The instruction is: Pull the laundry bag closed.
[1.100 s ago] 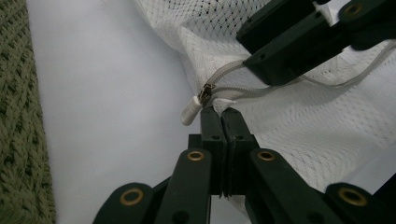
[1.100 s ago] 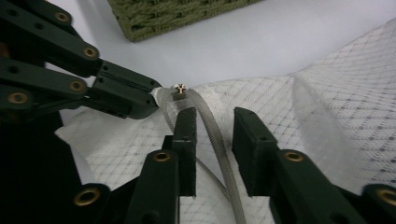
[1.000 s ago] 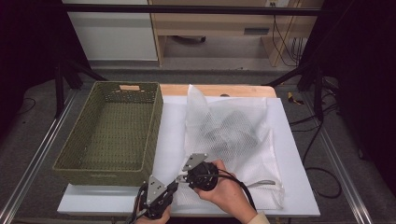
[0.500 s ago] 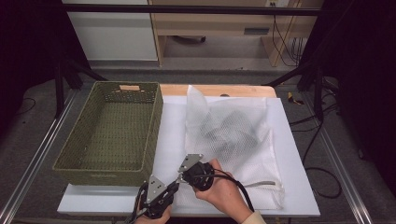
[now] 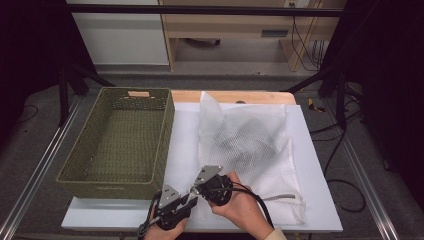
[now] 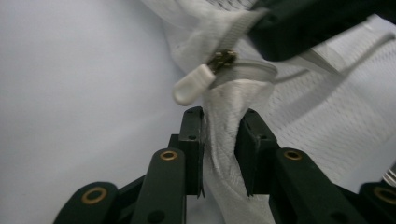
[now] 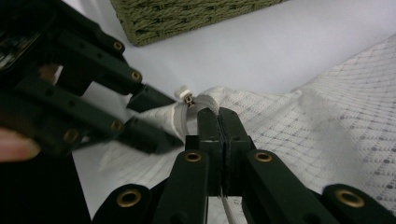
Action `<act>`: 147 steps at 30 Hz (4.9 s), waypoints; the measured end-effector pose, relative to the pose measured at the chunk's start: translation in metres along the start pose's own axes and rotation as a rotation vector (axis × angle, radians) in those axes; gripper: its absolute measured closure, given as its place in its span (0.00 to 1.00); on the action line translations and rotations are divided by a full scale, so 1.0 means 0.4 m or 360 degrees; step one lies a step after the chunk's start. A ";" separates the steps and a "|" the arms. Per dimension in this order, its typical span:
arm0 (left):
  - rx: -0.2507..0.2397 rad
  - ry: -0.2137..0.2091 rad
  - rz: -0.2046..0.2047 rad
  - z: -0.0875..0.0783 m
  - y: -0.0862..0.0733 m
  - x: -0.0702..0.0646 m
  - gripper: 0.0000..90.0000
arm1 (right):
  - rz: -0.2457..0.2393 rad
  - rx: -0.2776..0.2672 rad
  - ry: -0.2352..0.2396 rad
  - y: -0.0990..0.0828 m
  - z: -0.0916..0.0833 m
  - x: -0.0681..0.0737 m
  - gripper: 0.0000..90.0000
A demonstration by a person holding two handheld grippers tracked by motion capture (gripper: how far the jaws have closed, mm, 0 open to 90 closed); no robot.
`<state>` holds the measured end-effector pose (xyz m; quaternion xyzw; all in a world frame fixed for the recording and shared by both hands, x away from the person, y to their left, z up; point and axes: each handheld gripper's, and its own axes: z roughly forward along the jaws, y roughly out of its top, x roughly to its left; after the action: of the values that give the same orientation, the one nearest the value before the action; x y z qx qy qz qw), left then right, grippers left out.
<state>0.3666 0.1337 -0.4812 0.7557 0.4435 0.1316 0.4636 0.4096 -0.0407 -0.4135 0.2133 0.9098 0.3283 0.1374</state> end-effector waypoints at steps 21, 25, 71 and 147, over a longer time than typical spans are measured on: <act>-0.0059 0.0099 0.0089 -0.032 0.013 -0.007 0.99 | 0.0122 -0.0013 0.0108 -0.058 0.026 -0.008 0.90; -0.0067 0.0100 0.0087 -0.032 0.013 -0.009 0.99 | 0.0142 -0.0042 0.0115 -0.053 0.015 -0.017 0.84; -0.0075 0.0097 0.0090 -0.035 0.014 -0.014 0.99 | 0.0229 0.0035 0.0124 0.103 0.056 -0.014 0.77; 0.0031 -0.0096 0.0042 -0.024 0.018 -0.022 0.99 | 0.0220 -0.0279 0.0058 -0.042 -0.027 0.029 0.92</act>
<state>0.3598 0.1309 -0.4684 0.7696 0.4207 0.1105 0.4675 0.3903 -0.0526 -0.4180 0.2569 0.8630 0.4192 0.1161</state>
